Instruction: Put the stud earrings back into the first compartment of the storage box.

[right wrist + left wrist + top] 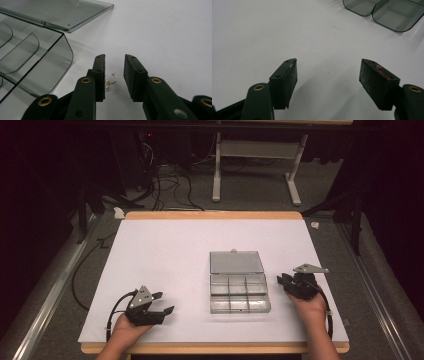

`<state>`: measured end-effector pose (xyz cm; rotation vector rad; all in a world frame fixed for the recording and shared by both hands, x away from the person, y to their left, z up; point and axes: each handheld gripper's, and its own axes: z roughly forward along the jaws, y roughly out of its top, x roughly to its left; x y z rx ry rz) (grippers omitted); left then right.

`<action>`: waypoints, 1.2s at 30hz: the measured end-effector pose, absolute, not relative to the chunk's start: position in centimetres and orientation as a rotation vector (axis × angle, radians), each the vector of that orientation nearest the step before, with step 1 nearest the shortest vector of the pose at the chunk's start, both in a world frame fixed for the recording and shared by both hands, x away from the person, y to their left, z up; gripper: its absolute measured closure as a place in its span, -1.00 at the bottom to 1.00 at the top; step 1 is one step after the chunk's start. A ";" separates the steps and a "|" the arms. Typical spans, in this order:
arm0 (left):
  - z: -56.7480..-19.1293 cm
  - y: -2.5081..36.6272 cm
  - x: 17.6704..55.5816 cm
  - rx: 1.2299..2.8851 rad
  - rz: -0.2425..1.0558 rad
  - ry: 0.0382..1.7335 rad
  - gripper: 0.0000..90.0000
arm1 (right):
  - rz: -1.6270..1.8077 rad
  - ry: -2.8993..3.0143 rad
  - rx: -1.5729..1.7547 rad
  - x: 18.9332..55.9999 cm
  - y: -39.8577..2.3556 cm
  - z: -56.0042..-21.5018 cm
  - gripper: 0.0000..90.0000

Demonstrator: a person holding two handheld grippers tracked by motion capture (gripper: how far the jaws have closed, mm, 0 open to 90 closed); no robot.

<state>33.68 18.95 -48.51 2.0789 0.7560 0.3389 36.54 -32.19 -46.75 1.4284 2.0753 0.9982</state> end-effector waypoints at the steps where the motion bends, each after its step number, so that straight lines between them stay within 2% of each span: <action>1: -48.5 19.0 33.6 2.081 0.343 0.751 -0.31 | 0.983 2.092 1.430 36.5 -32.1 -46.9 0.65; 17: -48.5 18.9 33.6 2.086 0.343 0.747 -0.30 | 0.934 2.133 1.465 37.4 -31.8 -47.7 0.99; 33: -48.5 18.9 33.6 2.089 0.341 0.742 -0.30 | 0.951 2.136 1.442 36.2 -32.3 -46.8 1.00; 36: -48.5 18.8 33.6 2.089 0.340 0.744 -0.30 | 0.953 2.136 1.441 36.1 -32.2 -46.8 0.91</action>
